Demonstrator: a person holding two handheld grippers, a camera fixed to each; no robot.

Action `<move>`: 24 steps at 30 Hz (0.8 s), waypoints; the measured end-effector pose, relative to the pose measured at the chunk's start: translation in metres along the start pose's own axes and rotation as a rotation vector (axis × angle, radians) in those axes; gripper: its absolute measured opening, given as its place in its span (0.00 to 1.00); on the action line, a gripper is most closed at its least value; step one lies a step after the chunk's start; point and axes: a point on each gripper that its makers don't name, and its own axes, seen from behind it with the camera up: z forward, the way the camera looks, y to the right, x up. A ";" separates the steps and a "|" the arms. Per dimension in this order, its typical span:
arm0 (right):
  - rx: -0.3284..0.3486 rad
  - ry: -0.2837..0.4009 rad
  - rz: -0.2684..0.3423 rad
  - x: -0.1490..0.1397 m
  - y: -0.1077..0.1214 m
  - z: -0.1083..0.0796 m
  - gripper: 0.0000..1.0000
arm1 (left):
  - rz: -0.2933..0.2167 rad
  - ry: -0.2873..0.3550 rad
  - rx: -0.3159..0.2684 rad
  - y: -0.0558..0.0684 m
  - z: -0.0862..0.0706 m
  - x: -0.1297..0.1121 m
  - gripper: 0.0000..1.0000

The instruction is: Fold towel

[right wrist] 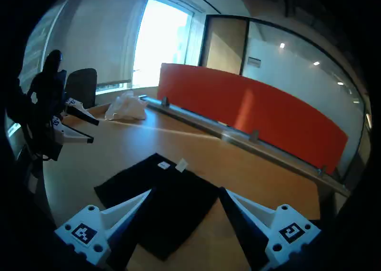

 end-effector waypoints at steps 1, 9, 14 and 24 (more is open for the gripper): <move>0.003 -0.010 0.000 -0.007 -0.002 0.002 1.00 | 0.001 -0.011 -0.005 0.002 0.002 -0.006 0.94; 0.032 -0.085 0.001 -0.059 -0.016 0.017 1.00 | 0.006 -0.091 -0.037 0.018 0.017 -0.054 0.94; 0.050 -0.125 0.004 -0.087 -0.024 0.025 1.00 | 0.019 -0.144 -0.056 0.027 0.027 -0.083 0.94; 0.093 -0.210 0.007 -0.141 -0.043 0.036 1.00 | 0.027 -0.244 -0.101 0.043 0.043 -0.131 0.94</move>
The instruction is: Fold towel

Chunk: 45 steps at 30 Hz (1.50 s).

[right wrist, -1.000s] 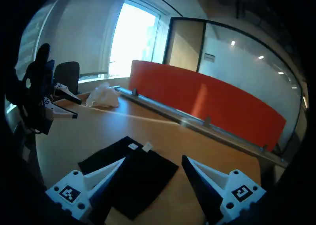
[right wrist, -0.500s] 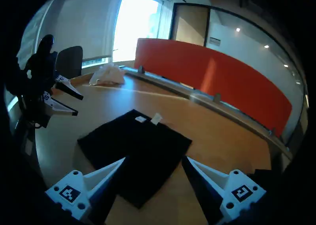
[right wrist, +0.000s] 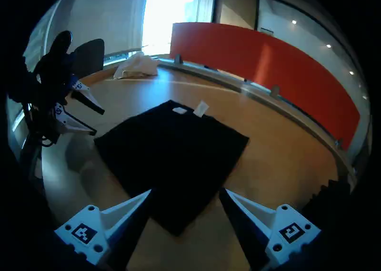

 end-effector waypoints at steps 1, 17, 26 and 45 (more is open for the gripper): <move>0.003 -0.008 0.000 -0.004 -0.001 0.002 1.00 | 0.001 -0.008 -0.005 0.002 0.002 -0.003 0.94; 0.050 -0.102 -0.008 -0.056 -0.015 0.013 1.00 | 0.015 -0.092 -0.066 0.024 0.019 -0.033 0.94; 0.072 -0.119 -0.001 -0.063 -0.018 0.015 0.96 | 0.018 -0.085 -0.063 0.023 0.021 -0.032 0.94; 0.116 -0.152 0.027 -0.065 -0.029 0.013 0.49 | -0.003 -0.107 -0.045 0.024 0.020 -0.033 0.68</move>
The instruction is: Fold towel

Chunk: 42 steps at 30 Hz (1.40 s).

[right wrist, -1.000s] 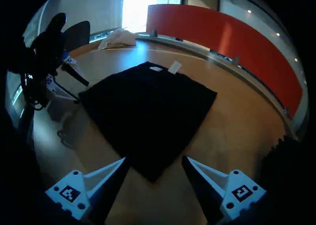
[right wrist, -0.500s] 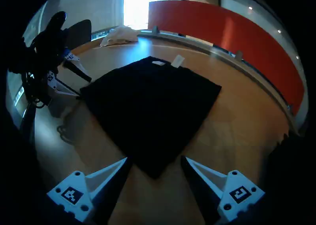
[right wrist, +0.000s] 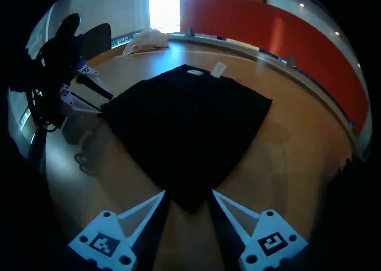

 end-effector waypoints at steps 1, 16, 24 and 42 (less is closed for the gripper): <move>0.000 -0.002 0.000 0.000 0.000 0.000 0.44 | -0.002 -0.002 0.003 0.000 0.000 0.000 0.61; 0.001 -0.018 -0.007 0.001 -0.005 -0.002 0.17 | -0.032 -0.026 0.035 0.001 -0.002 0.001 0.16; -0.013 0.010 0.003 0.012 0.000 -0.010 0.17 | -0.073 -0.025 0.019 0.006 -0.008 0.006 0.12; -0.050 0.074 -0.006 0.061 0.013 -0.059 0.17 | -0.138 0.038 0.021 0.009 -0.055 0.058 0.12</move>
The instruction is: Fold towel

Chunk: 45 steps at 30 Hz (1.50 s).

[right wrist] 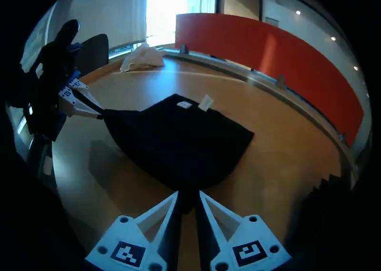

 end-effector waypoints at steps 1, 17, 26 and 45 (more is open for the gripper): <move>0.001 0.005 0.002 0.004 0.000 -0.003 0.17 | -0.001 0.002 0.001 0.000 -0.003 0.003 0.12; 0.015 0.045 -0.035 0.047 -0.008 -0.054 0.17 | -0.012 0.019 0.011 0.004 -0.057 0.042 0.12; 0.025 0.064 -0.015 0.058 -0.014 -0.078 0.16 | -0.017 0.018 -0.001 0.010 -0.076 0.050 0.12; 0.030 0.044 -0.026 0.057 -0.015 -0.083 0.16 | -0.032 0.009 -0.008 0.018 -0.083 0.048 0.12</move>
